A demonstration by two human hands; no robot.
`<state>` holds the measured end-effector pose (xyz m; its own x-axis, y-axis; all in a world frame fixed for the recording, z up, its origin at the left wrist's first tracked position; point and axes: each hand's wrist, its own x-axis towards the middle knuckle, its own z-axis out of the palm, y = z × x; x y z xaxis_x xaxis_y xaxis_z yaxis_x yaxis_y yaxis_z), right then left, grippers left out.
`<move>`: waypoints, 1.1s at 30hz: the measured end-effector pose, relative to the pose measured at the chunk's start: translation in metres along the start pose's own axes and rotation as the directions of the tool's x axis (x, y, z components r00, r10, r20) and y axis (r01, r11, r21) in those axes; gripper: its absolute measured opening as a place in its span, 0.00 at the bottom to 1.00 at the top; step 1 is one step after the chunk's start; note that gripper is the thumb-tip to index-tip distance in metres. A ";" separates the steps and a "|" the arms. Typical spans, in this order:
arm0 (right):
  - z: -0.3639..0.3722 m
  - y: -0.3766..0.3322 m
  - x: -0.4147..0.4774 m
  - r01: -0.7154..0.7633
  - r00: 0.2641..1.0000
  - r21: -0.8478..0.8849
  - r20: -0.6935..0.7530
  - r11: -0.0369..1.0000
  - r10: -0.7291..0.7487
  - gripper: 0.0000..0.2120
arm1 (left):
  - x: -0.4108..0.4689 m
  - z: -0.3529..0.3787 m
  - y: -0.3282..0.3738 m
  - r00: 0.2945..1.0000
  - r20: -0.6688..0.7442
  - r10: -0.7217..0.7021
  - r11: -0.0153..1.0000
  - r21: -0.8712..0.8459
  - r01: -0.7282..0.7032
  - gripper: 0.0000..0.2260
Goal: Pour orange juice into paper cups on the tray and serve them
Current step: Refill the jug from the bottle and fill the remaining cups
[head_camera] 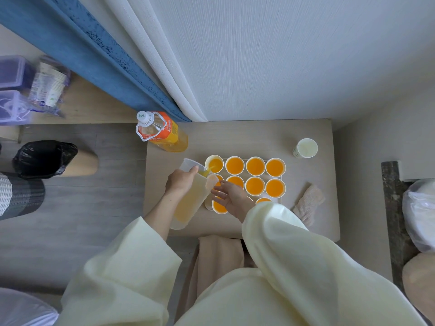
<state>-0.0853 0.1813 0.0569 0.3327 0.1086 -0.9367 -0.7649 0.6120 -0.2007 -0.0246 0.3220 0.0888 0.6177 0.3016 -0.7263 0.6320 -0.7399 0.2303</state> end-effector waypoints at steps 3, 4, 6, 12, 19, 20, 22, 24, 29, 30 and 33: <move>-0.001 0.000 0.000 0.003 1.000 -0.002 0.001 1.000 -0.003 0.08 | 0.001 0.000 0.000 1.000 -0.004 -0.001 1.000 -0.009 0.001 0.28; -0.001 0.000 0.001 0.004 1.000 -0.005 0.002 1.000 -0.004 0.08 | 0.001 0.000 0.000 1.000 -0.004 0.002 1.000 -0.009 -0.002 0.28; -0.001 0.000 0.001 0.007 1.000 -0.006 0.006 1.000 -0.007 0.08 | 0.001 0.000 0.000 1.000 -0.004 0.011 1.000 -0.007 -0.011 0.27; -0.001 0.002 0.001 0.009 1.000 -0.010 0.010 1.000 -0.008 0.11 | 0.001 0.001 -0.001 1.000 -0.012 0.017 1.000 0.002 -0.017 0.27; 0.000 0.002 0.001 0.011 1.000 -0.005 0.002 1.000 -0.011 0.19 | 0.002 0.001 -0.001 1.000 -0.007 0.011 1.000 0.018 -0.011 0.28; 0.000 0.002 0.001 0.011 1.000 -0.004 0.000 1.000 -0.011 0.19 | 0.002 0.001 0.000 1.000 -0.006 0.012 1.000 0.020 -0.012 0.28; 0.000 0.001 0.000 0.012 1.000 -0.002 0.001 1.000 -0.012 0.19 | 0.002 0.001 0.000 1.000 -0.006 0.014 1.000 0.027 -0.014 0.29; -0.001 0.001 0.000 0.012 1.000 -0.001 0.003 1.000 -0.012 0.19 | 0.001 0.001 0.001 1.000 -0.007 0.016 0.999 0.029 -0.016 0.29; 0.000 0.001 0.000 0.006 1.000 -0.007 -0.003 1.000 -0.006 0.19 | 0.000 0.000 0.001 1.000 -0.005 0.017 0.999 0.028 -0.017 0.28; 0.000 0.001 0.000 0.005 1.000 -0.008 -0.004 1.000 -0.005 0.19 | 0.000 0.000 0.001 1.000 -0.005 0.016 0.999 0.028 -0.016 0.28; 0.000 0.001 0.000 0.002 1.000 -0.009 -0.004 1.000 -0.003 0.20 | -0.002 0.000 0.002 1.000 -0.005 0.014 1.000 0.027 -0.014 0.28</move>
<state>-0.0863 0.1819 0.0569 0.3323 0.1037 -0.9375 -0.7691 0.6051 -0.2057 -0.0244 0.3205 0.0905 0.6289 0.2940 -0.7198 0.6103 -0.7602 0.2228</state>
